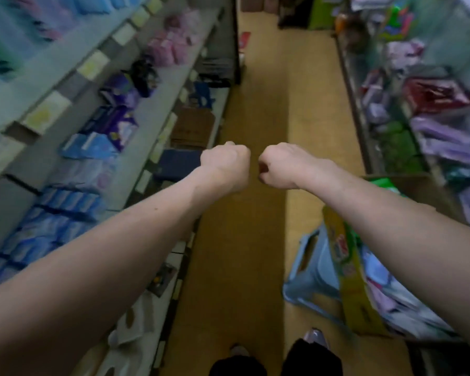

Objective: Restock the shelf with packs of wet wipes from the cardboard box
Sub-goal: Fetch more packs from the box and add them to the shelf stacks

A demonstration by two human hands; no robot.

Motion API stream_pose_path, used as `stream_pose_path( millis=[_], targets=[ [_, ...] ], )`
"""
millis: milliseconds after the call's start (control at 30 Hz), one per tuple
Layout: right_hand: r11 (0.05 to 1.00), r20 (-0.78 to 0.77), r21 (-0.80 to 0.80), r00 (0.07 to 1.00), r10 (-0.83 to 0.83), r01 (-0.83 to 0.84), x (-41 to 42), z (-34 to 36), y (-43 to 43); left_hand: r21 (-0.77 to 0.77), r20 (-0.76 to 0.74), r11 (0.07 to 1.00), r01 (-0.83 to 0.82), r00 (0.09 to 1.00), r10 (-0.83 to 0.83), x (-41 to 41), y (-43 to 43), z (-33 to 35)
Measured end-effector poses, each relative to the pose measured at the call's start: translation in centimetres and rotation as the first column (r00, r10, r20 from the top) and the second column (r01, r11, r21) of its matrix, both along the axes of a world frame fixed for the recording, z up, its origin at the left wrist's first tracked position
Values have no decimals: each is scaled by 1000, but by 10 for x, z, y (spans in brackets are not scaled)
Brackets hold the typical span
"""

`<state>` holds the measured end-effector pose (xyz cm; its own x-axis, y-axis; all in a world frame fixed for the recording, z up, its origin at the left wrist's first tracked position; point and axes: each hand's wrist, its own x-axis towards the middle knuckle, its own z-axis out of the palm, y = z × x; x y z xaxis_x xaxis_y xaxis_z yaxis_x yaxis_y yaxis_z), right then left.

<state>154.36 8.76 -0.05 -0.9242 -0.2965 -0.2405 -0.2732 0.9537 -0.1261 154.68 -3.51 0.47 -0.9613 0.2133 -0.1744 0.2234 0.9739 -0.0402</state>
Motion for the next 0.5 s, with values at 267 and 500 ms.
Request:
stream_pose_path(
  millis=[267, 500],
  targets=[
    [968, 137, 31, 958, -252, 250, 31, -55, 186, 63, 197, 973, 223, 953, -232, 4, 189, -56],
    [908, 262, 67, 871, -416, 414, 58, -120, 324, 141, 377, 944, 297, 866, -329, 16, 307, -125]
  ],
)
